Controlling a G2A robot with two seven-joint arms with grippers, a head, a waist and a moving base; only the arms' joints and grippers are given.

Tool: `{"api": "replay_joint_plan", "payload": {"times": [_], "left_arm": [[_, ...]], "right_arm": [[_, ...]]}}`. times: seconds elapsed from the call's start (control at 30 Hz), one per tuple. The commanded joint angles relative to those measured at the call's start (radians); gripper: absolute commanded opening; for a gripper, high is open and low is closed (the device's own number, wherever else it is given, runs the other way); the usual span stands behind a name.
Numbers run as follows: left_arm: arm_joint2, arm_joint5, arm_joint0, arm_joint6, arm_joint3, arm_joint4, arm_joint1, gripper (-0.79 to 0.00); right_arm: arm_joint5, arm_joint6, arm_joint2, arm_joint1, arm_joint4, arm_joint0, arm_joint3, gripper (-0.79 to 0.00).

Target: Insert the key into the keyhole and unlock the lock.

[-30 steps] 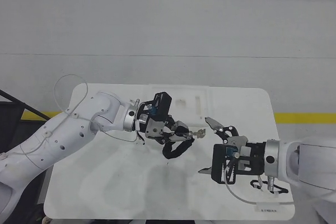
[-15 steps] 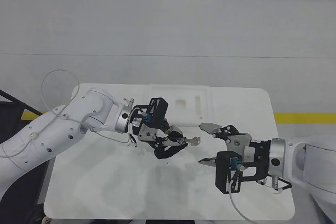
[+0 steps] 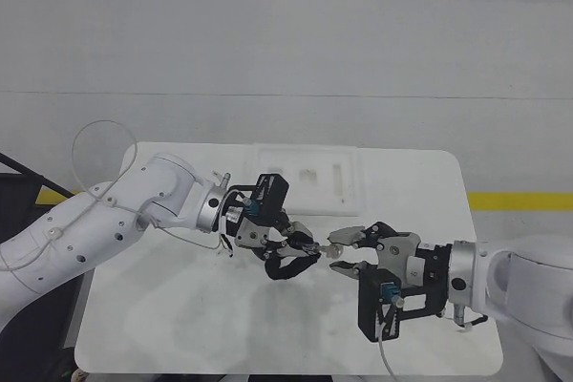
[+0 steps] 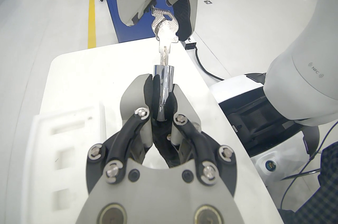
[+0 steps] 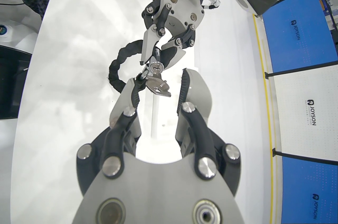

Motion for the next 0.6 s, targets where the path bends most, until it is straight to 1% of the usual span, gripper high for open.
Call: {"api": "replay_joint_plan", "payload": {"times": [0.0,0.03,0.1,0.13,0.17,0.2,0.4,0.57], "left_arm": [[0.000,0.000,0.001,-0.005,0.001,-0.004,-0.003,-0.785],[0.000,0.000,0.001,-0.008,0.002,-0.007,-0.005,-0.785],[0.000,0.000,0.002,-0.012,0.004,-0.011,-0.008,-0.785],[0.000,0.000,0.002,-0.013,0.006,-0.012,-0.010,-0.785],[0.000,0.000,0.003,-0.015,0.008,-0.014,-0.011,-0.785],[0.000,0.000,0.003,-0.016,0.010,-0.016,-0.012,-0.785],[0.000,0.000,-0.002,-0.009,0.021,-0.018,-0.019,-0.785],[0.000,0.000,-0.011,0.004,0.028,-0.001,-0.021,-0.785]], "right_arm": [[0.001,-0.006,-0.005,0.000,-0.006,0.001,0.000,-0.585],[0.001,-0.009,-0.008,-0.001,-0.008,0.002,0.000,-0.640],[-0.001,-0.013,-0.012,-0.001,-0.011,0.004,0.001,-0.677],[-0.001,-0.015,-0.015,-0.001,-0.010,0.005,0.002,-0.711],[-0.002,-0.016,-0.017,-0.001,-0.010,0.006,0.003,-0.773],[-0.001,-0.018,-0.020,-0.001,-0.005,0.006,0.006,-0.785],[0.055,-0.021,-0.029,-0.003,0.068,0.007,0.046,-0.785],[0.137,-0.032,-0.032,-0.006,0.169,0.002,0.085,-0.785]]}}
